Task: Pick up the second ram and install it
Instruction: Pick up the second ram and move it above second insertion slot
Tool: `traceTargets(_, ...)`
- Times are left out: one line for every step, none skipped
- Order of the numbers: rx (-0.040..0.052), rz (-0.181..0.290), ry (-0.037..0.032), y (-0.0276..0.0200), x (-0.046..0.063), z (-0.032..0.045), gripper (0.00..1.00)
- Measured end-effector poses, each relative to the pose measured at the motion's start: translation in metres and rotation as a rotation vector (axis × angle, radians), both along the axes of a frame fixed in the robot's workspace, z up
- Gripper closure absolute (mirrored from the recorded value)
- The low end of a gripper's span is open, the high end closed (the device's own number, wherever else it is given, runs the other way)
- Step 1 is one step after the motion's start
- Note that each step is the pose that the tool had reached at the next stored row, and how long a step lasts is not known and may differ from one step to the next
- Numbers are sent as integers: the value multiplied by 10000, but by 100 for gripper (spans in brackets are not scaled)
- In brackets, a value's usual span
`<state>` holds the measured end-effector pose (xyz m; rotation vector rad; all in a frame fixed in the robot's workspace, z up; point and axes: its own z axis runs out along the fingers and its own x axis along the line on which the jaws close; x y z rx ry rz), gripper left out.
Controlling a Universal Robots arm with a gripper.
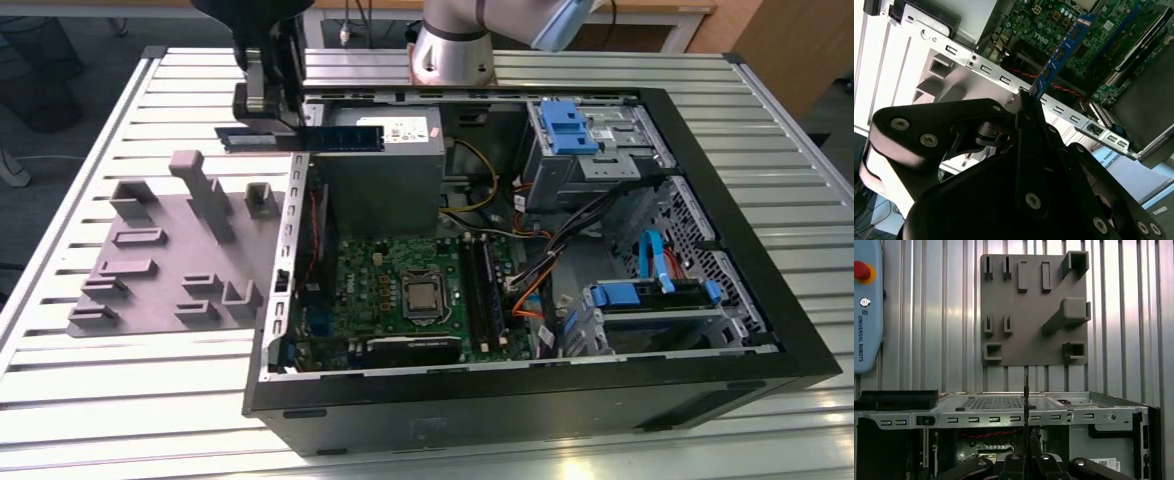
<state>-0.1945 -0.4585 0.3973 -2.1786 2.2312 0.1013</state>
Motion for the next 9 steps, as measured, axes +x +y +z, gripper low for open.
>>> traceTargets(0, 0, 0, 0, 21, 0, 86)
traceTargets(-1, 0, 1, 0, 45, 0, 86)
traceTargets(0, 0, 0, 0, 66, 0, 86)
traceTargets(0, -1, 0, 0, 88, 0, 86)
traceTargets(-1, 0, 1, 0, 110, 0, 86)
traceTargets(-1, -1, 1, 0, 131, 0, 86)
traceTargets(0, -1, 0, 0, 153, -1, 86)
traceTargets(0, 0, 0, 0, 177, -1, 86)
traceTargets(0, 0, 0, 0, 199, -1, 86)
